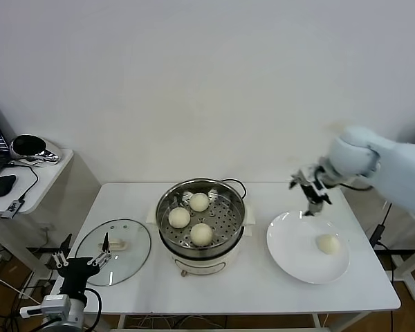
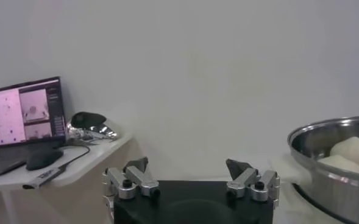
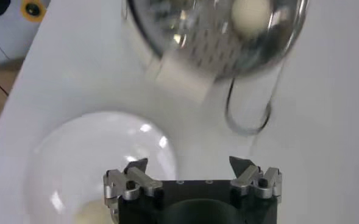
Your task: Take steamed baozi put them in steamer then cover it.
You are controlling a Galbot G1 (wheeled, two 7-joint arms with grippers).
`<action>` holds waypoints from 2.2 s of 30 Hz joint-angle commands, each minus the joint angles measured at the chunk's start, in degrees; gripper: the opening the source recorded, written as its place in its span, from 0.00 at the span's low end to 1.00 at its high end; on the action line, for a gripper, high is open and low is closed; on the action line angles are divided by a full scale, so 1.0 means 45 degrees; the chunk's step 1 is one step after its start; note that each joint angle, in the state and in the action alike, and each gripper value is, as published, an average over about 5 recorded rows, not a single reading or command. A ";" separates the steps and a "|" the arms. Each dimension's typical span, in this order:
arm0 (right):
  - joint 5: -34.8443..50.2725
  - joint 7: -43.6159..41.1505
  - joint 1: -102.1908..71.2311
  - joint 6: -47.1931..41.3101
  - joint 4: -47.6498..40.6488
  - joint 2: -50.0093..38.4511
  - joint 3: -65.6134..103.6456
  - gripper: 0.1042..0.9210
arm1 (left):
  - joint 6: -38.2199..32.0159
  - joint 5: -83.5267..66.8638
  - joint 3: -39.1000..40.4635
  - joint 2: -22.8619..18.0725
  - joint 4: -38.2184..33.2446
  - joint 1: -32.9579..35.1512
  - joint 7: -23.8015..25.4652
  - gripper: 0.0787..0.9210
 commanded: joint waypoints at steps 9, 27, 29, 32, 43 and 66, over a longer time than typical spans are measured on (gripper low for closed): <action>-0.3597 -0.0087 -0.8567 0.1298 -0.3472 -0.0318 0.7368 0.88 | 0.0119 0.0085 -0.0120 -0.0046 -0.0285 0.0222 0.0009 0.88; -0.4608 0.0363 -0.8431 0.1133 -0.5400 0.1908 0.7159 0.88 | 0.0172 0.0060 -0.0388 -0.0080 -0.0231 0.0338 0.0012 0.88; -0.4702 0.0376 -0.8413 0.1093 -0.5474 0.2013 0.7148 0.88 | 0.0171 0.0054 -0.0397 -0.0084 -0.0187 0.0317 0.0011 0.88; -0.4836 0.0376 -0.8390 0.1039 -0.5549 0.2068 0.7141 0.87 | 0.0166 0.0049 -0.0395 -0.0091 -0.0122 0.0305 0.0012 0.88; -0.4969 0.0356 -0.8369 0.0896 -0.5544 0.2143 0.7137 0.75 | 0.0150 0.0044 -0.0366 -0.0115 -0.0044 0.0270 0.0010 0.88; 0.1532 -0.0271 0.1974 -0.1257 -0.1115 0.0695 -0.1039 0.53 | 0.0171 0.0059 -0.0424 0.0128 0.0029 0.0278 0.0006 0.88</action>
